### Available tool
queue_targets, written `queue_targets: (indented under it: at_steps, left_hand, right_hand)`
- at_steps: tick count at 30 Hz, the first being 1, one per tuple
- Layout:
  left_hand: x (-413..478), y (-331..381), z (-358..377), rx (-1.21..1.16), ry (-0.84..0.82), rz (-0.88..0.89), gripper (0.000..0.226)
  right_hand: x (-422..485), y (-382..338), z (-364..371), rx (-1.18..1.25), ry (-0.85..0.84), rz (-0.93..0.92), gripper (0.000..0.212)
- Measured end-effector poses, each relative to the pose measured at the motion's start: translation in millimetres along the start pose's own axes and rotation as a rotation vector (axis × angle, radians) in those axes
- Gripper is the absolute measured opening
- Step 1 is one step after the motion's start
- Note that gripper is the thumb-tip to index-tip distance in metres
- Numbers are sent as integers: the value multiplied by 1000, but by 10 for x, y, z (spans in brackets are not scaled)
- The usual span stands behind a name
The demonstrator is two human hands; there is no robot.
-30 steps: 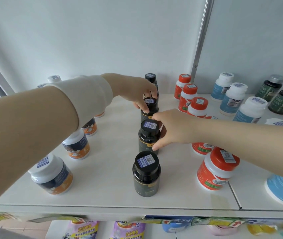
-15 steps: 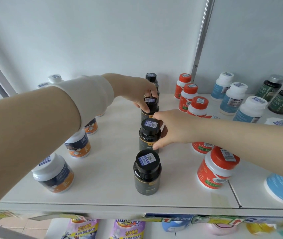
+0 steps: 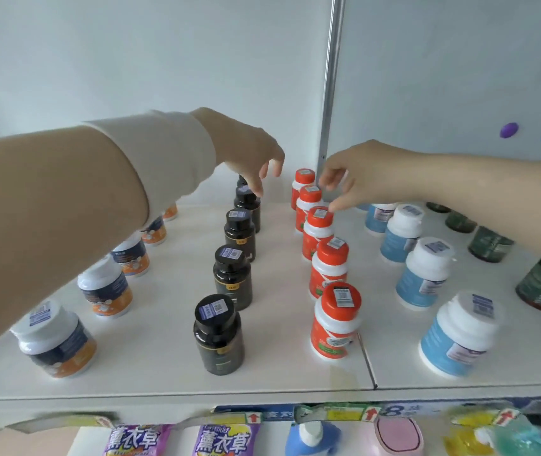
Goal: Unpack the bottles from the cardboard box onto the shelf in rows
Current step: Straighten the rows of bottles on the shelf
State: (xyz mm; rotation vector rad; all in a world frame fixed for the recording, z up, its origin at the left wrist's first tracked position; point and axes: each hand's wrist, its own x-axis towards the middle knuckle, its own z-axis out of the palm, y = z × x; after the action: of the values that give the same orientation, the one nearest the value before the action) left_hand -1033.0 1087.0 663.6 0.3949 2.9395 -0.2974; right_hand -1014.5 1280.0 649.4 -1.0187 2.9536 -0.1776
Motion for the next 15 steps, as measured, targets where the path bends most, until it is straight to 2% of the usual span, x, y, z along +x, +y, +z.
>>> queue_targets:
  at_steps: [5, 15]
  left_hand:
    - [34, 468, -50, 152, -53, -43, 50]
    - [48, 877, 73, 229, -184, -154, 48]
  right_hand:
    - [-227, 482, -82, -164, -69, 35, 41]
    - [-353, 906, 82, -396, -124, -21, 44]
